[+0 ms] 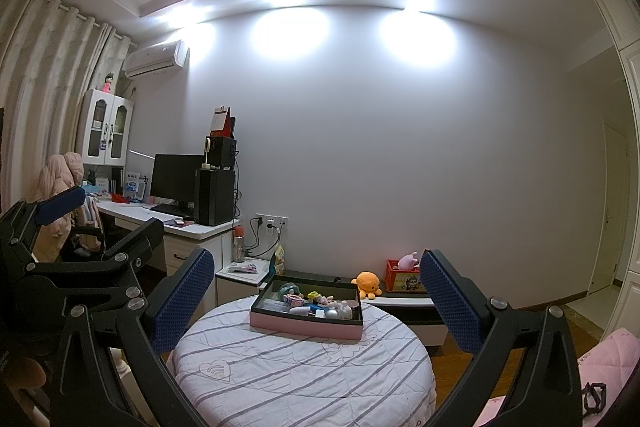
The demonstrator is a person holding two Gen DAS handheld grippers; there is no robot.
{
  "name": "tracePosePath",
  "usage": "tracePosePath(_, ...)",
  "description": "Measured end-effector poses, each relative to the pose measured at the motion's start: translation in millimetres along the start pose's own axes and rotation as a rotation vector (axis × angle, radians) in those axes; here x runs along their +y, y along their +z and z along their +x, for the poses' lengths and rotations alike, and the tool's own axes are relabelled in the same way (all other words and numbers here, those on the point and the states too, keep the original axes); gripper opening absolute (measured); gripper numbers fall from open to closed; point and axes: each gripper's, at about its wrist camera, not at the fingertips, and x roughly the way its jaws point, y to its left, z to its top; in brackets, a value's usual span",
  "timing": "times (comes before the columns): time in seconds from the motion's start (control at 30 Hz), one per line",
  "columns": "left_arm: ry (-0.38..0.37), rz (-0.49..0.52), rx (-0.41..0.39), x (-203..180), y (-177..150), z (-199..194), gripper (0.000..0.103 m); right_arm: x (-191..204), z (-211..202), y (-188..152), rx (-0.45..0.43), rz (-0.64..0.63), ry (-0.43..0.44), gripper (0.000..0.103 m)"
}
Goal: Organize rigid objects
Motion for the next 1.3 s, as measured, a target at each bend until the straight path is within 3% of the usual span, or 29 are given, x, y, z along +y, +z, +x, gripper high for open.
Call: tracePosePath(1.3, 0.003, 0.007, 0.007, 0.5, -0.6, -2.4, 0.103, -5.4, 0.6, -0.8, 0.016, -0.002, 0.003, 0.103)
